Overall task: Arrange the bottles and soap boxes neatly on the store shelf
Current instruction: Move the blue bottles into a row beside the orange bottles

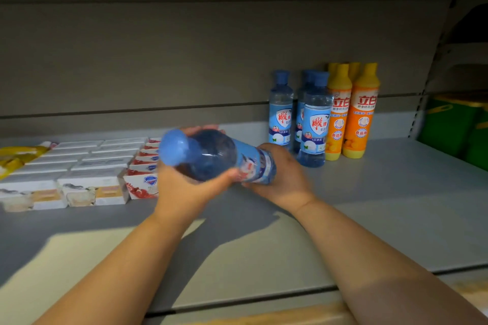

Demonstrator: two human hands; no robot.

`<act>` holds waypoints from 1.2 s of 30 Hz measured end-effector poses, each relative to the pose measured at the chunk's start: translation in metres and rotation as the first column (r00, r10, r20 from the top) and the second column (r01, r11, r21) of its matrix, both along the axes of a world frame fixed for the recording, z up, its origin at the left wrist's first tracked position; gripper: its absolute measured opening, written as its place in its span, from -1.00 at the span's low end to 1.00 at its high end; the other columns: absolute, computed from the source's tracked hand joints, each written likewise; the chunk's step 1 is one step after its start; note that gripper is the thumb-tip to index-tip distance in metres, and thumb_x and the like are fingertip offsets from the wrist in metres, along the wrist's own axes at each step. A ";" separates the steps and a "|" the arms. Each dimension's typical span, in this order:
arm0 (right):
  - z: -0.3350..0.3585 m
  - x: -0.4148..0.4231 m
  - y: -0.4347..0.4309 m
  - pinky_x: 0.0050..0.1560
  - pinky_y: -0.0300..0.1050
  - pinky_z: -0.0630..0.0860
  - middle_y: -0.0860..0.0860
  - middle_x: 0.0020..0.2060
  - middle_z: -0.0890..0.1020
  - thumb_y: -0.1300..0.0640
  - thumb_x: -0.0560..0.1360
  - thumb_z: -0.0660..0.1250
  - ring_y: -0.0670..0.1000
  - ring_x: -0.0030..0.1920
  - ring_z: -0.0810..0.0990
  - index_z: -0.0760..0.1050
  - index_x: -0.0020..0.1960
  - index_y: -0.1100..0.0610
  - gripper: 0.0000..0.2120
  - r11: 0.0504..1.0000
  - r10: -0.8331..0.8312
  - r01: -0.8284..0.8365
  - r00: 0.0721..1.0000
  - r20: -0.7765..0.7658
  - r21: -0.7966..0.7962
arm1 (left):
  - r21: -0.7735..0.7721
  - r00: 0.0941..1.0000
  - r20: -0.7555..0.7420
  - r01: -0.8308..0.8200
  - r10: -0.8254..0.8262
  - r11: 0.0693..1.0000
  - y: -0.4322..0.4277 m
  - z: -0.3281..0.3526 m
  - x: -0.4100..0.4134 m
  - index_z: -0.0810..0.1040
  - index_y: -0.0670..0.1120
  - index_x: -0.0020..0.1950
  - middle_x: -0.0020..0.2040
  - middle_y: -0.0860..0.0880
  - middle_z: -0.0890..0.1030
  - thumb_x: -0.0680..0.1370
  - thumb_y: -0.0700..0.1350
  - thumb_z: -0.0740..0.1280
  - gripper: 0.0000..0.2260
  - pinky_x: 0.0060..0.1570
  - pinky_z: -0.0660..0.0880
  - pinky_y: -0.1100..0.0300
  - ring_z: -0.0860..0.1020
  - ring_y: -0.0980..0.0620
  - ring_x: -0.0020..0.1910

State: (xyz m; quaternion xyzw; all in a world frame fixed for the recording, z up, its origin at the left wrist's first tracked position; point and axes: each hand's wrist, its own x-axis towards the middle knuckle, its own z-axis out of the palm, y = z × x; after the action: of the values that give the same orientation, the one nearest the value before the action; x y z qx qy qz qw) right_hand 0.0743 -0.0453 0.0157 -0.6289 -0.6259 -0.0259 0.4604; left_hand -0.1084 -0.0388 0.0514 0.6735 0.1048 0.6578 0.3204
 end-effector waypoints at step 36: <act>0.013 0.002 -0.027 -0.50 -0.19 0.54 0.16 -0.28 0.63 -0.33 0.29 0.27 0.10 -0.37 0.60 0.60 -0.06 0.15 -0.44 0.680 -0.200 -0.664 0.239 -0.950 -0.311 | -0.392 0.936 0.137 0.351 -0.323 0.851 0.032 -0.014 0.005 0.32 0.09 0.23 0.06 0.00 0.65 0.28 -0.30 0.52 -0.34 -0.07 0.59 0.15 0.62 -0.01 0.08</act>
State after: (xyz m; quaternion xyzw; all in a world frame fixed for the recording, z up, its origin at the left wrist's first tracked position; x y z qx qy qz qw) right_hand 0.0759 -0.0725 0.0289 -0.5180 -0.2773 0.6597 0.4687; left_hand -0.1035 -0.0063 0.0373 0.5771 0.1101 0.5764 0.5680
